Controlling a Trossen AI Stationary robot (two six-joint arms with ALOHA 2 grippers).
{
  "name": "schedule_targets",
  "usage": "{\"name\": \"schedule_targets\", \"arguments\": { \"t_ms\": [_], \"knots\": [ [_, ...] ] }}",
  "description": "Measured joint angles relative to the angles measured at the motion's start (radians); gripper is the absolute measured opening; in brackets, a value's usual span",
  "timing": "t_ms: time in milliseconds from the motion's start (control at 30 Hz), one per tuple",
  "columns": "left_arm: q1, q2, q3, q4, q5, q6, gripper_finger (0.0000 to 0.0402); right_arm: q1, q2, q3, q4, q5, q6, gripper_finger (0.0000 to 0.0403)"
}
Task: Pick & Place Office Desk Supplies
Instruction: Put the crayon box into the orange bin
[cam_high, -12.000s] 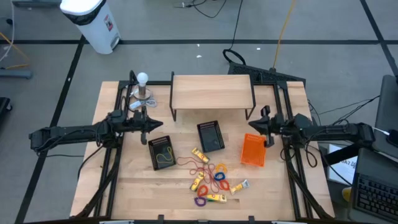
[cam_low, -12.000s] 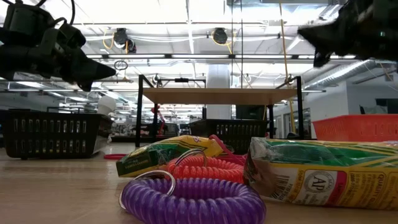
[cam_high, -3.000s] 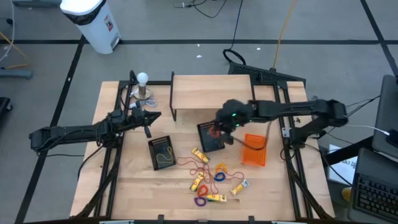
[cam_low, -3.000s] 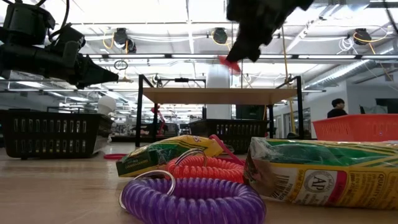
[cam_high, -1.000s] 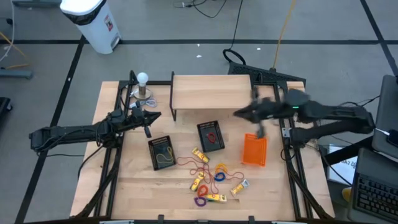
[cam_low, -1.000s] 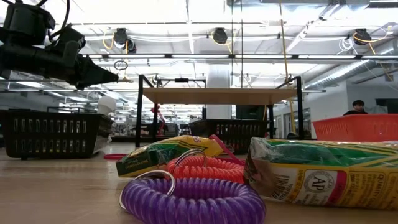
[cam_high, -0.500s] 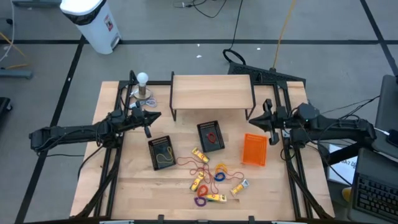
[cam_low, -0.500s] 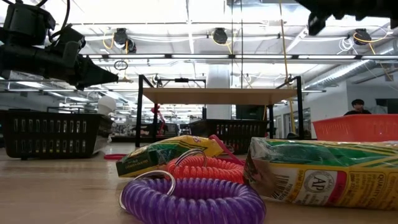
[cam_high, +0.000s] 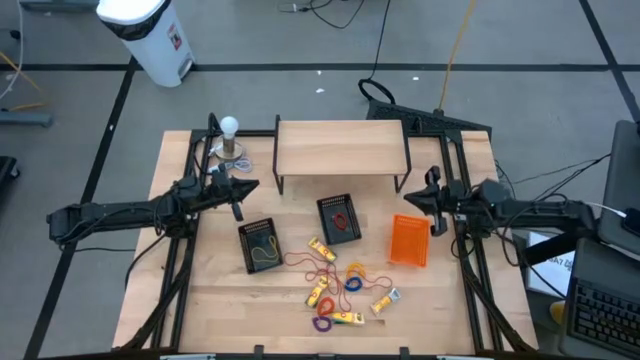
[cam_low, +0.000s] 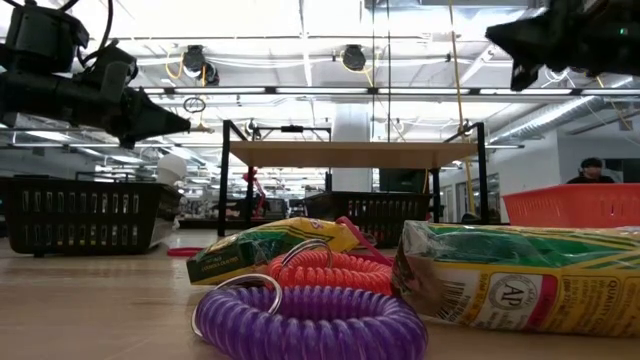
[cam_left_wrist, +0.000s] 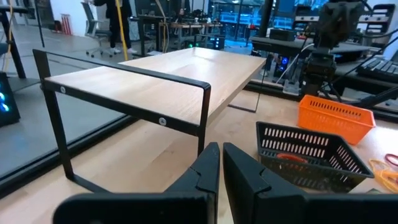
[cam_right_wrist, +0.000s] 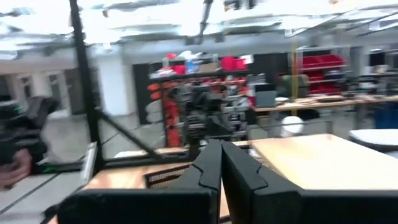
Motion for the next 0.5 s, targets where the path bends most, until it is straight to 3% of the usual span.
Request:
{"name": "schedule_targets", "arguments": {
  "t_ms": [300, 500],
  "knots": [
    [0.0, 0.0, 0.0, -0.001, 0.0, 0.021, 0.0024, 0.0, -0.016, -0.119, 0.148, 0.074, -0.021, 0.0],
    [0.0, 0.0, 0.0, -0.005, 0.001, 0.035, 0.0024, 0.0, -0.013, -0.122, 0.079, 0.074, -0.021, 0.0]
  ]
}}
